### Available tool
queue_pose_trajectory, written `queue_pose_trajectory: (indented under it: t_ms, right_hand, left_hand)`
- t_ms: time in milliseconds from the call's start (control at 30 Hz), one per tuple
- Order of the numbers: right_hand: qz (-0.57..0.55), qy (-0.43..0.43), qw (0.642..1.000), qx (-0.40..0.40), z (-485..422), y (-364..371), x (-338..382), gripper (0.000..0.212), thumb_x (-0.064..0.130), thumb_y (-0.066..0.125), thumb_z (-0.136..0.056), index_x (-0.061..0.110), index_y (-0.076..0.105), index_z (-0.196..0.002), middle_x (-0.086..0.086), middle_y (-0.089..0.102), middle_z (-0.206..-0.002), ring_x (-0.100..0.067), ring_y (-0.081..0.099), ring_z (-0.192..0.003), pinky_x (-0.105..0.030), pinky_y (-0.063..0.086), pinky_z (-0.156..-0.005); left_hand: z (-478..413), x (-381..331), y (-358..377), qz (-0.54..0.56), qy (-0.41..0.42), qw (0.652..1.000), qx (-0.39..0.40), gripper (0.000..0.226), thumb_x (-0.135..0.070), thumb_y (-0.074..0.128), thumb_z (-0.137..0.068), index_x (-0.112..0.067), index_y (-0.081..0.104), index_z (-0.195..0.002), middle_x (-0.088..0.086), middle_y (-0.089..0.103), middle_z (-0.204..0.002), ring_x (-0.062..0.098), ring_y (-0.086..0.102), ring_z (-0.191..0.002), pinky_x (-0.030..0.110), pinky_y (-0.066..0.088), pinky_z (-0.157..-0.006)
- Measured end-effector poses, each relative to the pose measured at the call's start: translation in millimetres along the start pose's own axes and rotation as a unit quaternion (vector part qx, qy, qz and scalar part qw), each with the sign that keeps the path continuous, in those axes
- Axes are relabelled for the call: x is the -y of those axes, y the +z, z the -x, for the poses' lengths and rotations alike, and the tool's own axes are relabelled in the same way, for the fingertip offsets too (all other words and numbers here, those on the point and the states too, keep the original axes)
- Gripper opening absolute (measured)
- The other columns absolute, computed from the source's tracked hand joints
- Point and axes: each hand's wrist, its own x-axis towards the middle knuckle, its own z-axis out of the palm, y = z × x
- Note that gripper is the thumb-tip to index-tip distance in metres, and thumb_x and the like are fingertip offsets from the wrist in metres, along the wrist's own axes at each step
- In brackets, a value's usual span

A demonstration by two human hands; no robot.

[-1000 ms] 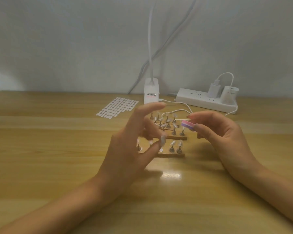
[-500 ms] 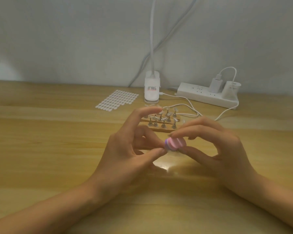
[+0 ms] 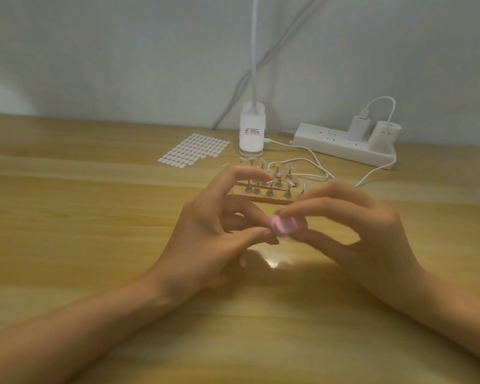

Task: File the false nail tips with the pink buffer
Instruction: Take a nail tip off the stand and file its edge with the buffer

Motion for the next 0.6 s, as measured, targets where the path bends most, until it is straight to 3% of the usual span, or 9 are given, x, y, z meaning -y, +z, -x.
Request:
queue_pose_trajectory:
  t_ms: [167, 267, 367, 600]
  right_hand:
    - [0.026, -0.023, 0.999, 0.008, 1.9, 1.6, -0.3, 0.014, 0.016, 0.075, -0.088, 0.015, 0.078, -0.101, -0.004, 0.07, -0.095, -0.022, 0.069, -0.088, -0.045, 0.053, -0.076]
    - [0.015, 0.001, 1.0, -0.005, 0.7, 0.0, -2.4, 0.016, 0.015, 0.073, -0.087, 0.016, 0.075, -0.104, -0.004, 0.07, -0.095, -0.02, 0.068, -0.09, -0.041, 0.053, -0.079]
    - [0.015, -0.036, 0.999, 0.025, 2.3, 2.5, -1.6, 0.015, 0.014, 0.074, -0.088, 0.016, 0.077, -0.103, -0.003, 0.069, -0.099, -0.021, 0.067, -0.091, -0.04, 0.052, -0.08]
    - [0.007, -0.034, 0.999, 0.025, 3.3, 2.1, -4.3, 0.017, 0.014, 0.074, -0.089, 0.016, 0.075, -0.106, -0.005, 0.068, -0.101, -0.021, 0.067, -0.094, -0.036, 0.053, -0.085]
  left_hand:
    - [0.0, 0.8, 1.6, 0.013, -0.017, 1.0, 0.012, 0.052, -0.002, 0.077, -0.083, -0.03, 0.055, -0.121, 0.008, 0.078, -0.086, 0.025, 0.076, -0.076, 0.023, 0.049, -0.045]
    - [0.2, 1.8, 2.3, 0.028, -0.027, 0.999, 0.023, 0.051, 0.0, 0.076, -0.085, -0.03, 0.052, -0.119, 0.008, 0.079, -0.087, 0.025, 0.077, -0.078, 0.023, 0.051, -0.047]
    - [0.5, 2.3, 2.3, 0.034, -0.04, 0.998, 0.036, 0.046, -0.005, 0.073, -0.085, -0.031, 0.052, -0.116, 0.006, 0.079, -0.087, 0.02, 0.073, -0.067, 0.025, 0.053, -0.048]
    - [0.0, -0.9, 2.8, 0.06, -0.057, 0.996, 0.033, 0.044, -0.007, 0.079, -0.083, -0.024, 0.048, -0.111, 0.009, 0.079, -0.087, 0.02, 0.074, -0.069, 0.023, 0.052, -0.048]
